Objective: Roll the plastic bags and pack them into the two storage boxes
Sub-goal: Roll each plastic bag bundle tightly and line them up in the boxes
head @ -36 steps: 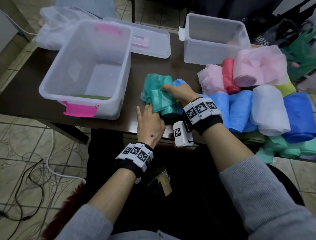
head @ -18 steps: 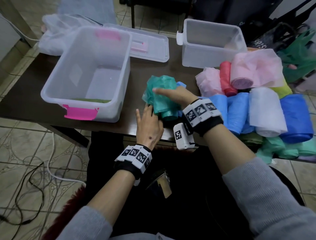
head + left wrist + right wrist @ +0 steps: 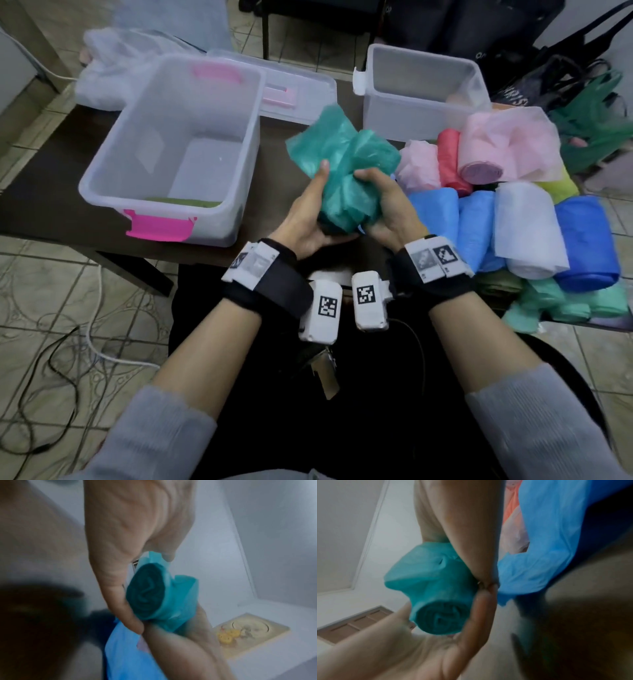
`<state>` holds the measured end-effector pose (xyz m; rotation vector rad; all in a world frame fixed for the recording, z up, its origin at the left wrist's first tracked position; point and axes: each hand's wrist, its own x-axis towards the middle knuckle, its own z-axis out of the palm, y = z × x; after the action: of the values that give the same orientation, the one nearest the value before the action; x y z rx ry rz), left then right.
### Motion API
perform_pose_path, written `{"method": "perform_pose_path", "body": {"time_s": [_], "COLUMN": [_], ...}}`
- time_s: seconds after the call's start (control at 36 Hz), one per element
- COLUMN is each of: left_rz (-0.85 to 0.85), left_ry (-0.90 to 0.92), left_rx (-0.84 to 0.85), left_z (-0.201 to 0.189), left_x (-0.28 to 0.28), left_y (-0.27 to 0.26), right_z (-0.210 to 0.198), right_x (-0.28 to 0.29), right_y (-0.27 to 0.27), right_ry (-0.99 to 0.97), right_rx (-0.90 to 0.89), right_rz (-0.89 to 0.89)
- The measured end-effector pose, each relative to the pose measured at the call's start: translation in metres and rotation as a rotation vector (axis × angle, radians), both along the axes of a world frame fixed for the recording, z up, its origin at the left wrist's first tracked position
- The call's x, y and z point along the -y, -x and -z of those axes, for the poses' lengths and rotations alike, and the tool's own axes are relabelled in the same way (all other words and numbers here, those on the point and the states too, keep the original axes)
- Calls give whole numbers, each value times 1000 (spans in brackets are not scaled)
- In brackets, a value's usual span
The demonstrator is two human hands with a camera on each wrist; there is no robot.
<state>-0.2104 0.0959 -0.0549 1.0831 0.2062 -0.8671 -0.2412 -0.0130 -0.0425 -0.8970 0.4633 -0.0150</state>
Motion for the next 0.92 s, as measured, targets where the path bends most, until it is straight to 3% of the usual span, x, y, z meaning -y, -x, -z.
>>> {"method": "perform_pose_path", "body": {"time_s": [0.11, 0.19, 0.31, 0.36, 0.42, 0.53, 0.61, 0.69, 0.75, 0.92], "left_rz": [-13, -19, 125, 165, 167, 156, 127, 66, 37, 6], "left_ry": [-128, -311, -671, -729, -738, -767, -856, -857, -844, -833], "left_rx": [108, 395, 772, 806, 762, 727, 814, 846, 851, 846], "left_z": [3, 12, 22, 27, 25, 16, 10, 5, 1, -12], "left_x": [1, -8, -20, -21, -21, -17, -15, -13, -10, 2], "left_y": [-4, -11, -20, -24, -25, -32, -38, -44, -47, -48], "right_z": [4, 4, 13, 15, 14, 12, 10, 3, 1, 11], "right_x": [6, 24, 43, 41, 31, 11, 2, -1, -5, -10], "right_y": [6, 10, 14, 19, 22, 19, 14, 15, 18, 28], "right_ry": [273, 510, 1248, 1518, 1692, 1816, 1868, 2084, 2196, 2168], "right_rx": [-74, -141, -230, -62, 107, 293, 211, 48, 30, 41], "right_rz": [-26, -103, -29, -83, -245, -493, -573, -688, -768, -896]}}
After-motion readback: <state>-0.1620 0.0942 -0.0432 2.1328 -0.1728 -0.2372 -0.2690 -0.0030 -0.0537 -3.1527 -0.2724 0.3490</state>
